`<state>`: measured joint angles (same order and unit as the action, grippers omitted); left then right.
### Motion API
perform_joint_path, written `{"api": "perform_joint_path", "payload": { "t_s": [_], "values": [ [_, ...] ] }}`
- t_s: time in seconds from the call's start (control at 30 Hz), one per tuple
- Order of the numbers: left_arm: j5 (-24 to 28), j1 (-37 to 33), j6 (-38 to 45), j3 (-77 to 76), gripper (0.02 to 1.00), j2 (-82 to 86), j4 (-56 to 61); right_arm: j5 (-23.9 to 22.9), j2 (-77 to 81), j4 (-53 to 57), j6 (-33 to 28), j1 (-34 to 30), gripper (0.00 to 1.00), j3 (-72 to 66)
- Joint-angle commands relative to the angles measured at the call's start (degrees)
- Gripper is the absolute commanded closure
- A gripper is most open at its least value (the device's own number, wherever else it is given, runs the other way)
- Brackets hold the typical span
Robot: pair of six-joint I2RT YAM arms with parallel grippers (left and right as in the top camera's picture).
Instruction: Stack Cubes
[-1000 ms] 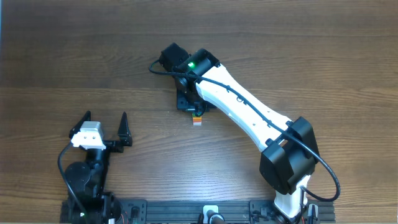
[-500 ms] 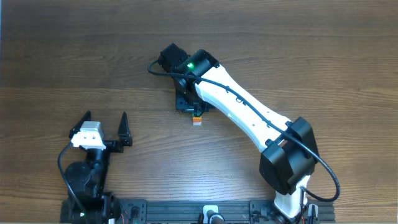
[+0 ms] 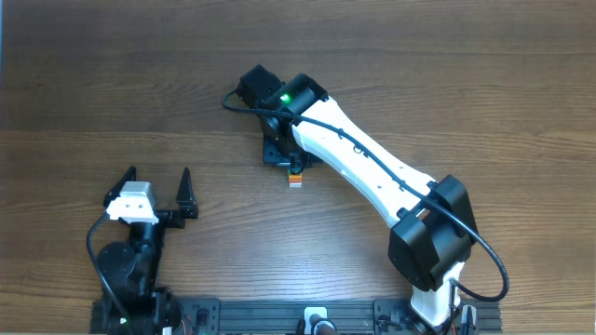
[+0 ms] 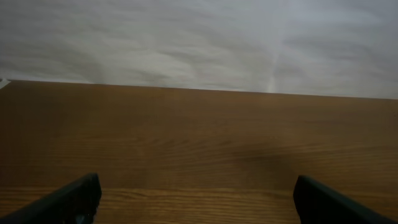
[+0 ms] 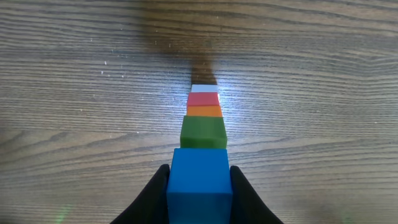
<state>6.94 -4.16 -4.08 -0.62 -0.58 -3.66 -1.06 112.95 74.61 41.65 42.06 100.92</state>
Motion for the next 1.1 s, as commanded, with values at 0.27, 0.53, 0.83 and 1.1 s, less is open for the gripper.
{"api": "perform_joint_path", "payload": {
  "t_s": [0.27,0.53,0.83,1.1],
  "values": [
    [0.52,-0.2,0.66,0.28,0.018,0.42,-0.07,-0.94,2.21,-0.42,0.55,0.24,0.991,1.07],
    [0.52,-0.2,0.66,0.28,0.018,0.42,-0.07,-0.92,2.21,-0.07,0.55,0.24,0.783,1.07],
    [0.52,-0.2,0.66,0.28,0.018,0.42,-0.07,-0.94,2.21,-0.04,0.52,0.11,0.275,1.07],
    [0.52,-0.2,0.66,0.28,0.018,0.42,-0.07,-1.38,2.19,-0.28,0.46,-0.15,0.007,1.07]
  ]
}}
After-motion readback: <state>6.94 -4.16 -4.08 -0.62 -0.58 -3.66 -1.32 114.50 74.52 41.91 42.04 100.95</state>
